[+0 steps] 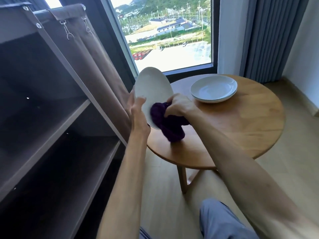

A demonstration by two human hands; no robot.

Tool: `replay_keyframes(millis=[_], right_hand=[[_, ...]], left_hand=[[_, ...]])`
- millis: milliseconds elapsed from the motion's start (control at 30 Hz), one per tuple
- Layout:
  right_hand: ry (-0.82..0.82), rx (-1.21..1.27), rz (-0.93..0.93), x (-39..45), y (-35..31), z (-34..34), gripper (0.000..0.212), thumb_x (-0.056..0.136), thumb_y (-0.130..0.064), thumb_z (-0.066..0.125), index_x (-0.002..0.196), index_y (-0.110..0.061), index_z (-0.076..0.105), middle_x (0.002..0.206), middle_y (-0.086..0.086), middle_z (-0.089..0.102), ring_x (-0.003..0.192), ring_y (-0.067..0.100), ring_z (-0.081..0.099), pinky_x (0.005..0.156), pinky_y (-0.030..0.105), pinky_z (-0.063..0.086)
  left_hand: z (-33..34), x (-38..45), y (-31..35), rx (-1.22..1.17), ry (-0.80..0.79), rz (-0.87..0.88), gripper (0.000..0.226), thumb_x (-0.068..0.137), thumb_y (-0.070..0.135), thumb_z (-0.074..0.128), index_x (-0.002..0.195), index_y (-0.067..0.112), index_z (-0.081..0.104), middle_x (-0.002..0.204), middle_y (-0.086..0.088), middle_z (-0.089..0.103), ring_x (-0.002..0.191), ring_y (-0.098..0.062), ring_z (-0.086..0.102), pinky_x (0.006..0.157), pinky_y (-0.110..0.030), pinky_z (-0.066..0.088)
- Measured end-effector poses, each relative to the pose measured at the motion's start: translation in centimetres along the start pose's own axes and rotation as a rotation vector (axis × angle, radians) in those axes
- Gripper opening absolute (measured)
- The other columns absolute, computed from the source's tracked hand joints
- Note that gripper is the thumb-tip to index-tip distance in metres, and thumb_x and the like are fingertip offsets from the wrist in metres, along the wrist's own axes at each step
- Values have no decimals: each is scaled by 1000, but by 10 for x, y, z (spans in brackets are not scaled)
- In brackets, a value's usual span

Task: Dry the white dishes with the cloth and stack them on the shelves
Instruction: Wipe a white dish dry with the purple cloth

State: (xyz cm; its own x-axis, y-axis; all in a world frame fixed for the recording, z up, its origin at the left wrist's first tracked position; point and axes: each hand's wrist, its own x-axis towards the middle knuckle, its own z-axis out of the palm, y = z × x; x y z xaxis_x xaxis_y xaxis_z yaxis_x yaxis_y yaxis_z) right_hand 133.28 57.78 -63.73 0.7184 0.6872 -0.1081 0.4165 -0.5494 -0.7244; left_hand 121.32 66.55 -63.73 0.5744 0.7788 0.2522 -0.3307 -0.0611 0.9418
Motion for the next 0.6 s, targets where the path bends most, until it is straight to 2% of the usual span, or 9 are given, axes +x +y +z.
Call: replay_keyframes(millis=[100,167,267,333,400,467,533,567,600], right_hand=[[215,-37,108,7,9,1,22,65,-24,76,87,-22,71,79,0,65,84,26,64,68,28,44],[316,46,115,12,13,-4,17,64,-19,70,81,-19,70,77,2,67,81,28,66,66,27,47],[434,200,82,18,10,-9,16,66,-19,70,82,-22,70,82,1,70,81,26,66,66,28,49],[540,249,24,19,0,-7,22,70,-21,68,91,-26,70,88,-1,71,83,24,64,68,29,48],[609,358,-7,16,-13,-4,26,72,-21,66,98,-25,71,94,0,71,87,24,64,70,30,47],[600,490,-67,10,-23,-3,22,71,-18,66,92,-23,72,89,1,71,84,23,65,71,34,53],[527,636,-206,-1,-30,-2,16,72,-14,69,86,-21,73,79,0,71,78,21,66,76,42,57],[466,695,-293,-8,-31,-2,16,74,-11,71,87,-20,75,78,0,72,78,19,67,77,41,57],[394,721,-388,-14,-31,-2,17,76,-9,72,90,-19,76,78,-2,74,78,14,68,75,33,58]], left_hand=[[-4,-11,-12,-53,-17,-42,59,68,28,59,126,22,67,127,-21,61,112,-39,59,77,-42,56],[-5,-20,-19,-102,-1,-114,57,69,26,59,125,17,67,116,-21,65,103,-37,61,74,-42,55],[-5,-24,-24,-153,13,-172,61,72,26,59,129,6,64,122,-32,63,101,-39,62,79,-46,53],[-1,-22,-23,-123,7,-153,55,75,28,61,126,7,67,117,-28,67,101,-37,64,77,-43,55],[6,-21,-22,-80,0,-126,49,77,34,65,121,13,70,109,-16,72,100,-33,67,79,-42,57],[15,-22,-21,-68,-8,-121,50,81,42,66,125,18,70,117,-14,72,111,-35,67,92,-46,58],[23,-22,-17,-71,-1,-128,54,87,54,64,131,22,67,126,-11,70,121,-31,64,106,-49,51],[26,-20,-15,-80,-3,-119,55,89,62,60,130,25,68,126,-7,71,122,-27,64,105,-45,51],[26,-17,-13,-93,-5,-101,55,89,69,56,124,29,71,123,-4,73,119,-22,66,100,-38,54]])
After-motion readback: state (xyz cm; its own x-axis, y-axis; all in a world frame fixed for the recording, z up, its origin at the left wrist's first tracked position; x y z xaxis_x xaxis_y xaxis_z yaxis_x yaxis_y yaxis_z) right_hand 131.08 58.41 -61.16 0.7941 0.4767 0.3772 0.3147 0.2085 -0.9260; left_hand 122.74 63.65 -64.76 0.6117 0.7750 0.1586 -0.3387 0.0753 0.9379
